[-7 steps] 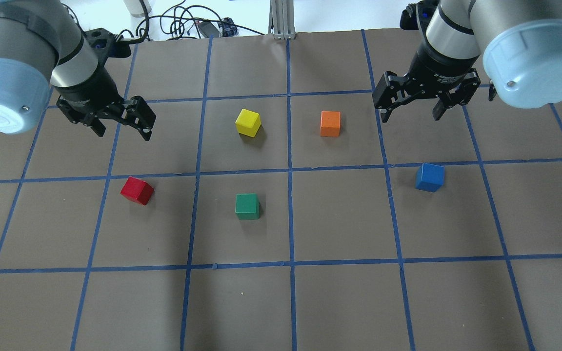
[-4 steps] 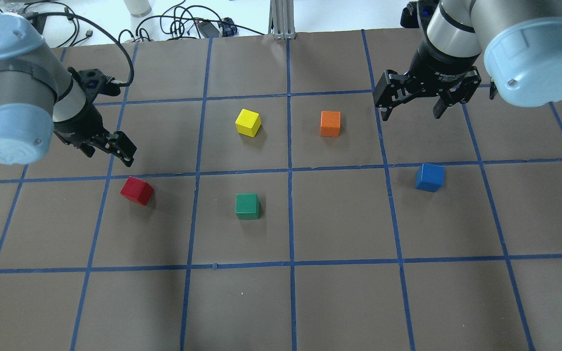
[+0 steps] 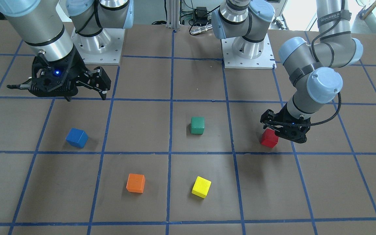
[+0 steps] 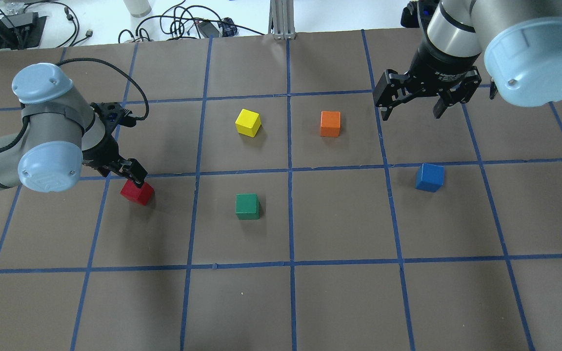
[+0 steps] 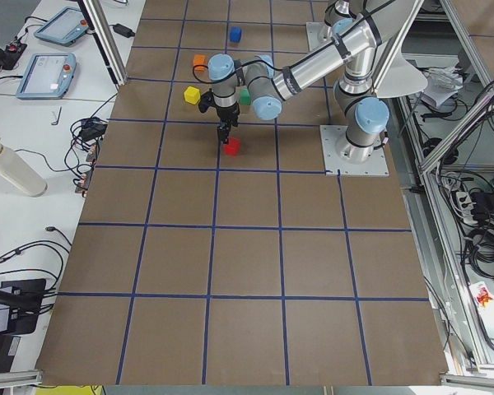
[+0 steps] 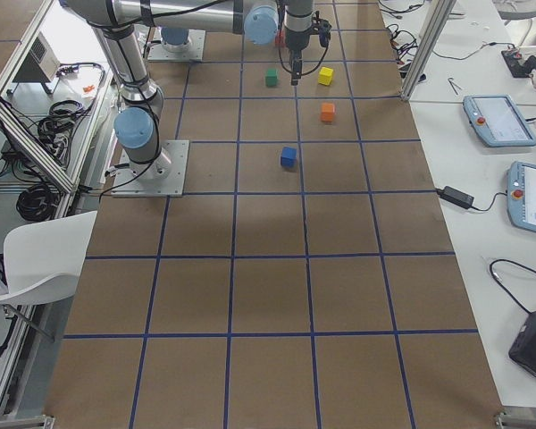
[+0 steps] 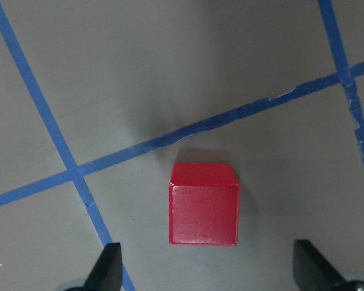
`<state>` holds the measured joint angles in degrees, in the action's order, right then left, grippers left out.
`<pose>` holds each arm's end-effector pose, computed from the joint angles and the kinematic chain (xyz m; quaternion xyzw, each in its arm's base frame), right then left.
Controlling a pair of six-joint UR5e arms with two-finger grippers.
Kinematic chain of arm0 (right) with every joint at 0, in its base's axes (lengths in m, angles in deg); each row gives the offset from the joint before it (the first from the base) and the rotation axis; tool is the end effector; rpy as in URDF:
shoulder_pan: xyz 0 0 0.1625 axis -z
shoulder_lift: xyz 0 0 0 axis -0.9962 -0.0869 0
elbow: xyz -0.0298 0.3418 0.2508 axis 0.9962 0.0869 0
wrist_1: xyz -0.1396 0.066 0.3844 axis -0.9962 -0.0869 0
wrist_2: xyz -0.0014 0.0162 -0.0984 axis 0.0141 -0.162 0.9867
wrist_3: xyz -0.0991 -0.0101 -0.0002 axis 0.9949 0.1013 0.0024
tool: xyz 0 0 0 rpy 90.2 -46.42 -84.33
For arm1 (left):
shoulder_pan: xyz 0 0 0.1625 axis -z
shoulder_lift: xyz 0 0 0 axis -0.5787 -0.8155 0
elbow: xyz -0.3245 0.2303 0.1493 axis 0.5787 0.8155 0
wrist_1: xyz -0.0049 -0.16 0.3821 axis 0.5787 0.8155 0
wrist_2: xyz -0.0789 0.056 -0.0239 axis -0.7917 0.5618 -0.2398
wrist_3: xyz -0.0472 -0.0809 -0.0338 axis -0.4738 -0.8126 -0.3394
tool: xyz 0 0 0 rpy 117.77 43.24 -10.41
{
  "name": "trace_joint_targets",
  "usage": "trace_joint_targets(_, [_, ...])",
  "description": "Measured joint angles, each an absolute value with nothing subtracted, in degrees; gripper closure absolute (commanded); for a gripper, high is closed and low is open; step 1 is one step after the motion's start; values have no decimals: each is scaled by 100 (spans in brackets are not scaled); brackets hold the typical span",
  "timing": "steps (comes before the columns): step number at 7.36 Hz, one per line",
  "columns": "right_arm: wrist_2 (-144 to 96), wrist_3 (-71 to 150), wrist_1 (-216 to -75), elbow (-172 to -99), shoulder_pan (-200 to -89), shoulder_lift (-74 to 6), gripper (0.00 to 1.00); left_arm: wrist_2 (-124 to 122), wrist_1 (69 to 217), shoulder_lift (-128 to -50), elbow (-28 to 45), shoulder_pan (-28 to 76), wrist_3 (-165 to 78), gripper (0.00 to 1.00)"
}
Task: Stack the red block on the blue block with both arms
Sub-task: 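Close the left gripper on the red cube and lift it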
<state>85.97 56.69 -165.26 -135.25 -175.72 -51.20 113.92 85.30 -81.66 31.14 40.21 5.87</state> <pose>0.1451 -0.5089 0.4510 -0.0142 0.9995 -0.0050 0.0278 0.0013 -0.5160 0.2417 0.1739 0.9836 0.0460 0.0122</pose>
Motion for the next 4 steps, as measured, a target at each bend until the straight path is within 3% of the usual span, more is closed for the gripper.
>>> trace_joint_targets(2, [8599, 5666, -16520, -13528, -17572, -5120, 0, 11412, 8359, -8376, 3140, 4015, 605, 0])
trace_joint_targets(3, [8598, 5666, -16520, -13527, -17571, -5120, 0, 11424, 8287, -8486, 3149, 4014, 601, 5])
trace_joint_targets(4, [8596, 5666, -16522, -13524, -17572, -5120, 0, 11489, 8199, -8600, 3145, 4014, 602, 51])
